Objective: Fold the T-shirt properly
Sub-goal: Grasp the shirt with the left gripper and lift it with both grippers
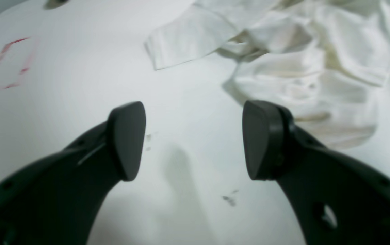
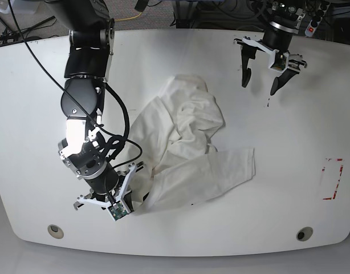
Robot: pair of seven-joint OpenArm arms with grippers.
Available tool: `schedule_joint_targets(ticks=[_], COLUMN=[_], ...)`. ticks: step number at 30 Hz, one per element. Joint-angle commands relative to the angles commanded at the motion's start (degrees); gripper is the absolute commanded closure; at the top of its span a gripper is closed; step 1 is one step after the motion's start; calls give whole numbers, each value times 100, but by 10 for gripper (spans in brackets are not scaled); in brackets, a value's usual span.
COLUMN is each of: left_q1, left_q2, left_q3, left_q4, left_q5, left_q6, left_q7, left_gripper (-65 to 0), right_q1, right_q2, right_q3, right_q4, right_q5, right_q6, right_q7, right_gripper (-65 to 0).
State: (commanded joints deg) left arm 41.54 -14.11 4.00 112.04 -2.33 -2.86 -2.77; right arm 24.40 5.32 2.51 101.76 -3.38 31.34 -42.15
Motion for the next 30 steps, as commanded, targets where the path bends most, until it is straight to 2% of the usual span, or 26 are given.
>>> schedule_joint_targets(ticks=[3, 7, 17, 23, 30], left_q1=[-308, -738, -1415, -1697, -2110], left_q2=[9, 9, 0, 18, 352], left_q3=[554, 1108, 1960, 2084, 2092], left_q4=[-44, -281, -1169, -1538, -1952], left_q5=[185, 176, 193, 193, 193], left_q6=[0, 0, 0, 26, 26], left_q7=[457, 791, 844, 835, 844], left_gripper=[-415, -415, -415, -415, -415], right_q1=[105, 299, 747, 853, 853], right_q2=[105, 176, 387, 396, 404], right_q3=[0, 0, 0, 0, 0], right_q4=[105, 246, 264, 264, 264], right_q5=[-9, -9, -9, -9, -9], right_q6=[-18, -26, -26, -18, 0], right_q7=[0, 0, 0, 0, 0], right_gripper=[0, 0, 0, 0, 0])
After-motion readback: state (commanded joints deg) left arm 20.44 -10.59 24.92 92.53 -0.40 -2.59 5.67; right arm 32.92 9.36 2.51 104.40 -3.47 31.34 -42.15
